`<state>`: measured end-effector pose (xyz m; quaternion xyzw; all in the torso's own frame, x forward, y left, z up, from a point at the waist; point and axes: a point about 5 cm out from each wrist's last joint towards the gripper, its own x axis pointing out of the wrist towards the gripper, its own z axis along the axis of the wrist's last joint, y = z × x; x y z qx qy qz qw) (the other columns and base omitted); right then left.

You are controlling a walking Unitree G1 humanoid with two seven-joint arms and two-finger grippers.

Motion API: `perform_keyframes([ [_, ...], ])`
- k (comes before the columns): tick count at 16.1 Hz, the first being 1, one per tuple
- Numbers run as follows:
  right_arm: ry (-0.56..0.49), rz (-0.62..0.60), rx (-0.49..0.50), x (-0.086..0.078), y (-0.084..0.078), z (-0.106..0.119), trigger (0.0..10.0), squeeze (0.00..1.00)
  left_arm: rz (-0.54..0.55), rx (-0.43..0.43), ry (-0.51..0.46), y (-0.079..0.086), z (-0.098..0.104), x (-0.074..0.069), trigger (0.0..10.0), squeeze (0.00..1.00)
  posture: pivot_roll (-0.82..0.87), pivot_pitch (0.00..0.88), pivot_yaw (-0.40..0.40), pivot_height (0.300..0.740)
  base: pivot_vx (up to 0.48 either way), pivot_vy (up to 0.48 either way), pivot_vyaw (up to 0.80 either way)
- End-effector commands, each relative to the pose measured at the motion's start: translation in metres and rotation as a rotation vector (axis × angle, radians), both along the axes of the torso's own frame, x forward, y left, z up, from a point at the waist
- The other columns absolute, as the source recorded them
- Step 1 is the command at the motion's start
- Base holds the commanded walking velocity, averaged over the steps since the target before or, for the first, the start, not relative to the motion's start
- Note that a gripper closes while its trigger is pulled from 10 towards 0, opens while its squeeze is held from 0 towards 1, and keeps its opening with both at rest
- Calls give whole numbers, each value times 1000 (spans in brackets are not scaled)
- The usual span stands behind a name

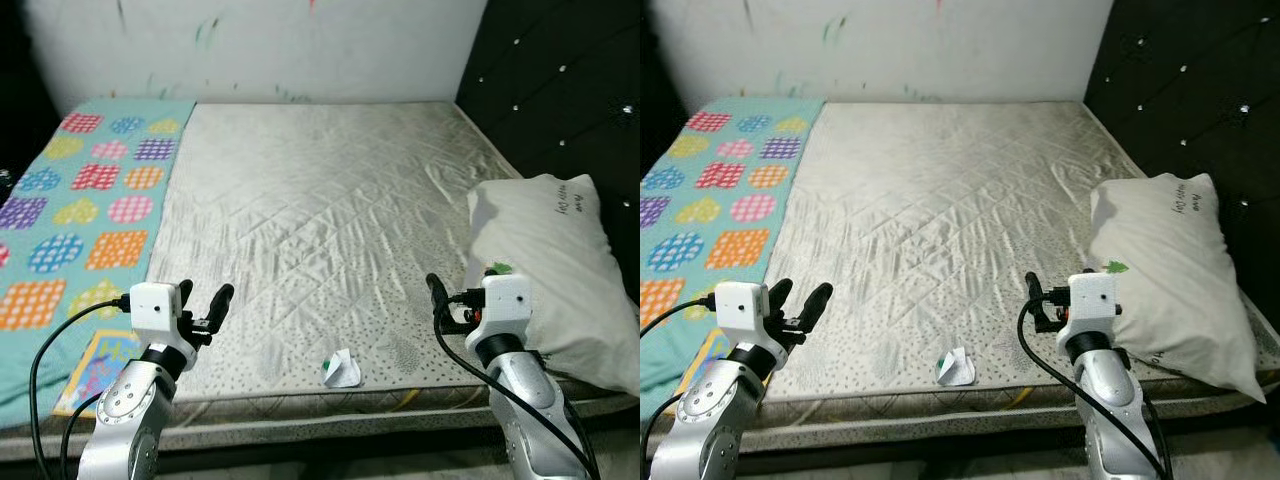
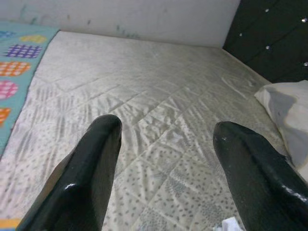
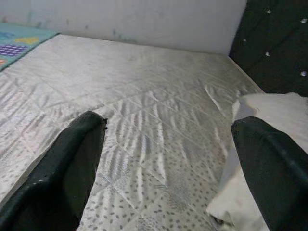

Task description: Clean up the room

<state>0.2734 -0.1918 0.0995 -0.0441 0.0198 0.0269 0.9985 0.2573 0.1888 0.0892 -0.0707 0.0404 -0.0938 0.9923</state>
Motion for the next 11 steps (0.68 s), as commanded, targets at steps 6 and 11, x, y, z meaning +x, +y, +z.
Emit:
perform_keyframes([
  [6, 0, 7, -9, -1, -1, 3, 10000, 0, -9, -11, 25, -2, -2, 2, 10000, 0, -43, 19, -26, 582, 0, 0, 0],
  [11, -3, 27, -24, 2, 0, 5, 10000, 0, 1, -39, 21, -3, -2, 4, 10000, 0, -44, 10, -36, 582, 0, 0, 0],
])
